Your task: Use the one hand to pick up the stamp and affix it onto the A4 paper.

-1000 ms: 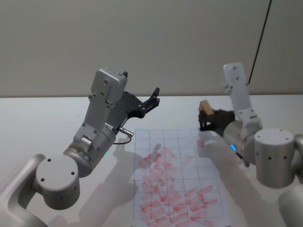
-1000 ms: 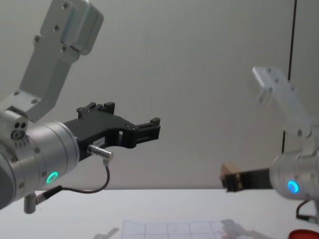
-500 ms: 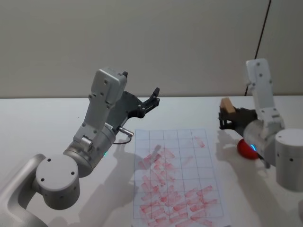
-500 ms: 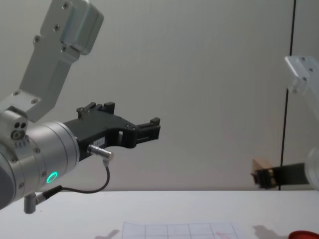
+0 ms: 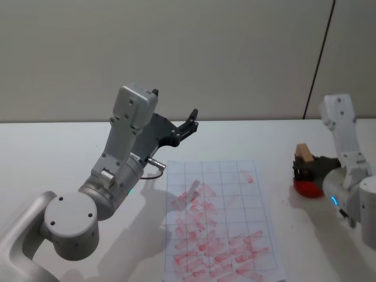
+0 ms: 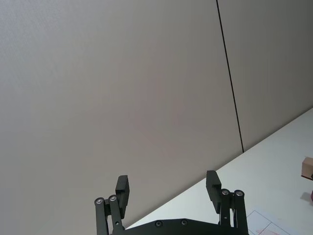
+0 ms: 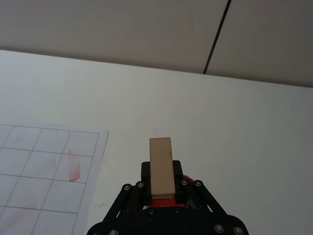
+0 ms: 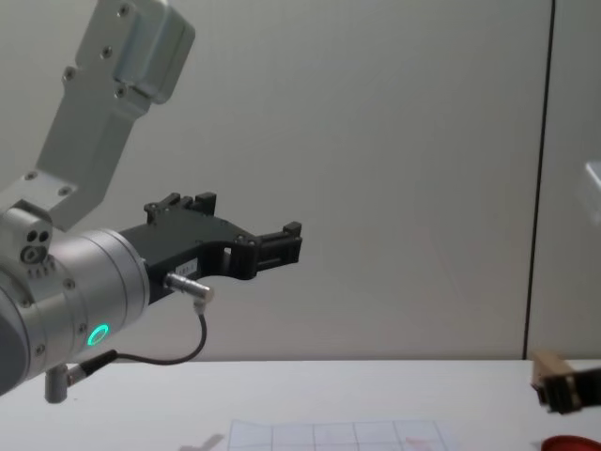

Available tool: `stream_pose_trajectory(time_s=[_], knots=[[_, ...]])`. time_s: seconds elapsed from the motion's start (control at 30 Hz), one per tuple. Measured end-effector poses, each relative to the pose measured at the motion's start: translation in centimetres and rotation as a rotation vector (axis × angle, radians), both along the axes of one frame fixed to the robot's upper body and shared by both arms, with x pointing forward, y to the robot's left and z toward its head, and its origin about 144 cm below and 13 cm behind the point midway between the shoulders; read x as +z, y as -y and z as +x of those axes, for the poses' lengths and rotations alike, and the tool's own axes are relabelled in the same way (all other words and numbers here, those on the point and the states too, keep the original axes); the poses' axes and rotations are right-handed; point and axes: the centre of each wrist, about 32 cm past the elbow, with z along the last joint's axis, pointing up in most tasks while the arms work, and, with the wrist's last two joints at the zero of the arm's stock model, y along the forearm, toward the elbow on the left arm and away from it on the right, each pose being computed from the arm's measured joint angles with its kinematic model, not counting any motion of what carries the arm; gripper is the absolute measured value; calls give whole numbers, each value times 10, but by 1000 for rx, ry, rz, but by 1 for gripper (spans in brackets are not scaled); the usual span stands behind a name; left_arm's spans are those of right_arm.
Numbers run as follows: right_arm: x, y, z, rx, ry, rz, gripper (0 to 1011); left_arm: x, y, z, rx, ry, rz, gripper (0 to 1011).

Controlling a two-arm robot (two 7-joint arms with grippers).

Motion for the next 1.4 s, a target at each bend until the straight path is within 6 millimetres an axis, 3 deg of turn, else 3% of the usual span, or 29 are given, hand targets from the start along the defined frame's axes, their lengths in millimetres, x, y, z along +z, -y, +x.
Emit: stream_pose_trajectory(time_s=[0.47, 1.17, 1.4], knots=[[-17, 10, -3, -11, -71, -5, 232, 0, 0, 0, 0, 0, 0, 1002], [-19, 14, -11, 10, 39, -5, 915, 0, 0, 0, 0, 0, 0, 1001], [-16, 16, -17, 22, 129, -18, 1001, 0, 0, 0, 0, 0, 0, 1001]])
